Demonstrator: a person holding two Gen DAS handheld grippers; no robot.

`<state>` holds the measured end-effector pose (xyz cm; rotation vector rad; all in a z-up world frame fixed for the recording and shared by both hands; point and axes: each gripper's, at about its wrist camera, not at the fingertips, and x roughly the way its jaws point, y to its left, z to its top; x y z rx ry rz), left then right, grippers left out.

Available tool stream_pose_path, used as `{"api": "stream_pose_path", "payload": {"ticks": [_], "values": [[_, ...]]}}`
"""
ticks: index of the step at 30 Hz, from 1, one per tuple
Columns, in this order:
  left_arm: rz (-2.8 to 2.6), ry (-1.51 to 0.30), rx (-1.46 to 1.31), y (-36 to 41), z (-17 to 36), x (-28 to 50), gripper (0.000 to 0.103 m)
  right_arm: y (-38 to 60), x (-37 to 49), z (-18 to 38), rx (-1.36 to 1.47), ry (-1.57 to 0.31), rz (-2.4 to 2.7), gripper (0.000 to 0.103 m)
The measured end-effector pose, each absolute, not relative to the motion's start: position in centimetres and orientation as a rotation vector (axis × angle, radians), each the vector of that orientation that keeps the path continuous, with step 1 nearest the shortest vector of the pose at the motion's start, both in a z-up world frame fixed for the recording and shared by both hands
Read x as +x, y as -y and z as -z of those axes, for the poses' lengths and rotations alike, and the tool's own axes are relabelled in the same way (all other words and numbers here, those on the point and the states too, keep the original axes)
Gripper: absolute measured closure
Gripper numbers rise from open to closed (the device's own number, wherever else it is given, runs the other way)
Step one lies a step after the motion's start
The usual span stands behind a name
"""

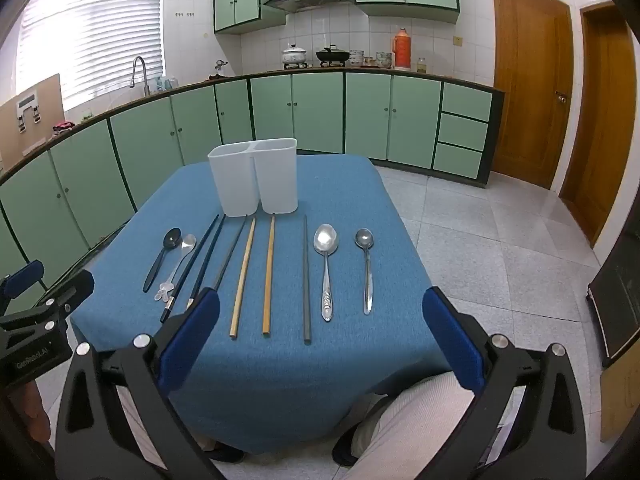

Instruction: Organize utensils

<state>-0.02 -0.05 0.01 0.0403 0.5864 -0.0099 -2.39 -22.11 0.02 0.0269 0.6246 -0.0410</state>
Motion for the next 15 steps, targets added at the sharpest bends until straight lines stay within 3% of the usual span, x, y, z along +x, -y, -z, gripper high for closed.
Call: {"api": "stream_pose_path", "payload": {"ticks": [15], "values": [[0.011,-0.582,0.032,-0.01,-0.02,-0.05,0.006,22.12,-2.47,-0.07,0.026,-0.622,0.041,0.005]]}}
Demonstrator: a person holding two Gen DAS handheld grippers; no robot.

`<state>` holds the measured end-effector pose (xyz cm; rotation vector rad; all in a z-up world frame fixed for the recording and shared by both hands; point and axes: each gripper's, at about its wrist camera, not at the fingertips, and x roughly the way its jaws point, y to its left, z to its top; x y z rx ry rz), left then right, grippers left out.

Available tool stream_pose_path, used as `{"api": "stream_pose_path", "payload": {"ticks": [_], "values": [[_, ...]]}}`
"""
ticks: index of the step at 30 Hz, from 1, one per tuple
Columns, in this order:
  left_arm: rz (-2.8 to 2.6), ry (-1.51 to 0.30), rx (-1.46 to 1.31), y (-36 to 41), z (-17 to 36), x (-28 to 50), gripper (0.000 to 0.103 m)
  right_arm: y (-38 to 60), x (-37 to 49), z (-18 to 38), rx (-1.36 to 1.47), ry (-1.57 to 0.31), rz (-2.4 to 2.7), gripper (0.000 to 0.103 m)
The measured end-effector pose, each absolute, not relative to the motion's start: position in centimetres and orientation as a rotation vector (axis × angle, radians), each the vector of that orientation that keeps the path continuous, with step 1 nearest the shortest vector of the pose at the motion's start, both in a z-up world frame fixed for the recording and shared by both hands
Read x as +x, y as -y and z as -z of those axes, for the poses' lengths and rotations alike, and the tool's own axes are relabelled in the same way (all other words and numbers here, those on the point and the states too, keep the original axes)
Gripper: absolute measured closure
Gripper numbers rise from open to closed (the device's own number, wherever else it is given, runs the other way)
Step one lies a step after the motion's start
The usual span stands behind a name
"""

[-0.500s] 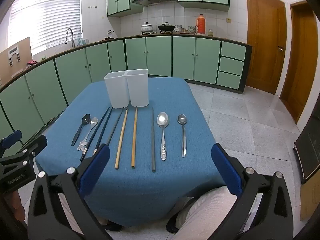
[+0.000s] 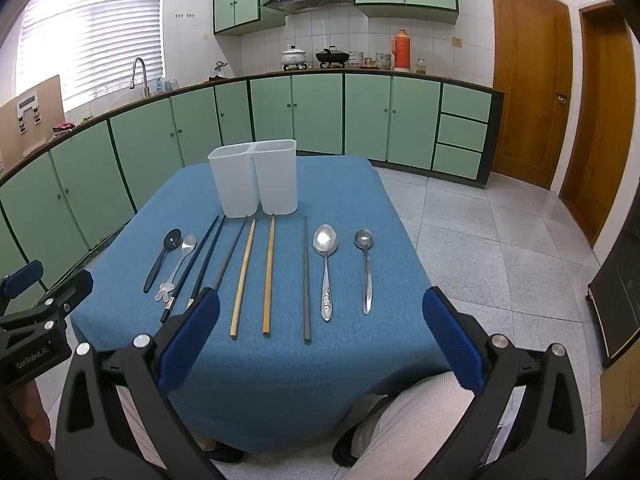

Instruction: Organize utensils

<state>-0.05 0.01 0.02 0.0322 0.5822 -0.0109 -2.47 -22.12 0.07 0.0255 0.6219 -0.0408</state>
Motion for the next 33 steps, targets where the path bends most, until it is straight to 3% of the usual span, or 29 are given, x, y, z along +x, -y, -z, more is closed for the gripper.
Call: {"api": "stream_pose_path", "payload": {"ticks": [33], "values": [[0.012,-0.578,0.031,-0.01,-0.3,-0.02,0.006,22.08,-2.53,-0.21,0.024,-0.62,0.041,0.005]]}}
